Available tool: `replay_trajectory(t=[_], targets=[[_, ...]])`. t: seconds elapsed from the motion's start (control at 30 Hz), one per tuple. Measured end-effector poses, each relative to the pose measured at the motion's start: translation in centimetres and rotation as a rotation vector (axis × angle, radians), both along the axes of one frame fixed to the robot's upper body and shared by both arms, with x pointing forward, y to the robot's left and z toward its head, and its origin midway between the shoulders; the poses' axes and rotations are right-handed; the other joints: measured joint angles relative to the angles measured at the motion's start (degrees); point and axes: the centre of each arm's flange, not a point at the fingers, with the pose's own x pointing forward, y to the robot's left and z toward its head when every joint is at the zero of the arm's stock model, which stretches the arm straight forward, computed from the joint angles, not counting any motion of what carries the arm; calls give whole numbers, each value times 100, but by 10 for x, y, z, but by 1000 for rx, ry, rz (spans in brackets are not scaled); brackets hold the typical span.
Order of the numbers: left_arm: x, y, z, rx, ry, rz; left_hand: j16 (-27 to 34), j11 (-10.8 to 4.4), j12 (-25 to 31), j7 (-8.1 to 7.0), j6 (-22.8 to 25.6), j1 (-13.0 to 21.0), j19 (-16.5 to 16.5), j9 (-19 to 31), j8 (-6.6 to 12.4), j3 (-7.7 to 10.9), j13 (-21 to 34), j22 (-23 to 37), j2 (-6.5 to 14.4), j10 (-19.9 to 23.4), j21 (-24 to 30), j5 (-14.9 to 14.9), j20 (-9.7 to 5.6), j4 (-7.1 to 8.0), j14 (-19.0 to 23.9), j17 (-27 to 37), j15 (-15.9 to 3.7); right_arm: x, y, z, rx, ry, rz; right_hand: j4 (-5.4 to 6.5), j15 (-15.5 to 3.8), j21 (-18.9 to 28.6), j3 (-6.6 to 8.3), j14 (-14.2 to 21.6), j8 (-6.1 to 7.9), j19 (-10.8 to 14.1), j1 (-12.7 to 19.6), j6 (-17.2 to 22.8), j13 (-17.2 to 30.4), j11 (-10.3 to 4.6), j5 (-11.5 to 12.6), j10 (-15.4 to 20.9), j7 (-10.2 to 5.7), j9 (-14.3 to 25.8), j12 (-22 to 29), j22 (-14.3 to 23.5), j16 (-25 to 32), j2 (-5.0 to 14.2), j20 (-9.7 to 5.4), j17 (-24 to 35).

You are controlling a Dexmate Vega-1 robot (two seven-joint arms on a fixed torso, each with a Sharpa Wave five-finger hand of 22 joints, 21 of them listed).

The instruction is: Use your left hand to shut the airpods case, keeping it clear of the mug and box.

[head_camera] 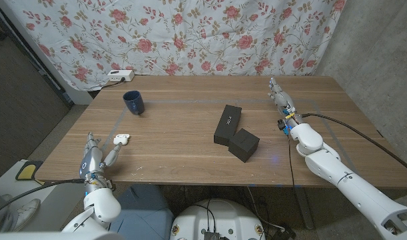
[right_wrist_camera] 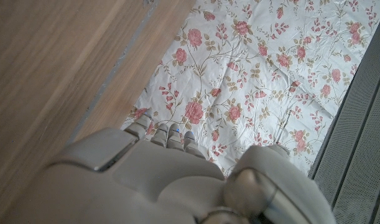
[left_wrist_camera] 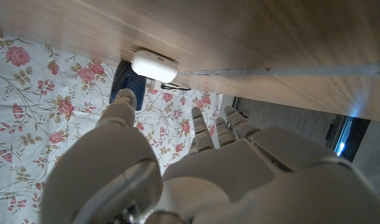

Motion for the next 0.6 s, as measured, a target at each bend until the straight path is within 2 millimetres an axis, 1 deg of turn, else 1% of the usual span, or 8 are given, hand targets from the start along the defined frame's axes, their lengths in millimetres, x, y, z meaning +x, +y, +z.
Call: replay_trajectory(t=[0.13, 0.2, 0.23, 0.3, 0.4, 0.47, 0.57, 0.6], targets=[[3, -1, 0, -6, 0, -4, 0, 0, 0, 38, 21, 46, -1, 0, 0, 0, 27, 16, 2, 0, 0, 0, 1, 0, -31, 0, 31, 1, 1, 0, 0, 2, 1, 0, 0, 0, 0, 0, 0, 0, 0, 0, 0, 0, 0, 0, 0, 0, 0, 0, 0, 0, 0, 0], [4, -2, 1, -4, 3, -2, 0, 0, 0, 38, 21, 144, -31, 0, 0, 5, 48, 17, 84, 0, 0, 0, 31, -2, 0, 0, 61, 2, 2, 0, 0, 3, 2, 0, 0, 0, 0, 0, 0, 0, 0, 0, 0, 0, 0, 0, 0, 0, 0, 0, 0, 0, 0, 0], [5, -2, 1, -4, 3, -2, 0, -2, 0, 38, 21, 213, -31, 0, 11, 46, 58, 15, 100, 2, 0, 0, 31, -11, 0, 0, 62, 2, 2, 0, 0, 3, 2, 0, 0, 0, 0, 0, 0, 0, 0, 0, 0, 0, 0, 0, 0, 0, 0, 0, 0, 0, 0, 0], [6, -3, 2, -3, 2, -2, 7, -76, 36, 38, 21, 346, -31, 0, 28, 99, 93, 4, 147, 76, 0, 0, 31, -33, 1, 0, 61, 2, 2, 0, -1, 3, 3, 0, 0, 0, 0, 0, 0, 0, 0, 0, 0, 0, 0, 0, 0, 0, 0, 0, 0, 0, 0, 0], [6, -4, 3, 6, 0, 18, 57, -199, 126, 37, 21, 471, -31, 0, 55, 107, 161, 0, 121, 240, 1, -22, 31, -41, 118, 0, 19, 3, 3, 0, 0, 5, 4, 0, 0, 0, 0, 0, 0, 21, 0, 0, 0, 0, 0, 0, 0, 0, 0, 0, 0, 0, 21, 0], [6, -5, 4, 11, -1, 29, 89, -221, 148, 37, 21, 506, -31, 0, 67, 107, 200, 0, 133, 302, 1, -22, 31, -41, 157, 0, -14, 4, 4, 0, 0, 6, 6, 0, 0, 0, 0, 0, 0, 21, 0, 0, 0, 0, 0, 0, 0, 0, 0, 0, 0, 0, 21, 0], [7, -6, 4, 12, -1, 40, 89, -239, 179, 37, 21, 555, -8, 0, 67, 107, 249, 0, 119, 323, 1, -44, 54, -41, 215, 11, 18, 4, 4, 0, 0, 6, 6, 0, 0, 0, 0, 0, 0, 21, 2, 0, 0, 0, 0, 0, 0, 0, 0, 0, 0, 2, 21, 0], [7, -5, 4, 13, -2, 43, 89, -259, 228, 37, 21, 603, 2, 0, 67, 106, 285, 0, 106, 385, 2, -44, 63, -41, 272, 23, 0, 4, 4, 0, 0, 6, 6, 0, 0, 0, 0, 0, 0, 21, 30, 0, 0, 0, 0, 0, 1, 0, 0, 0, 0, 30, 21, 0]])
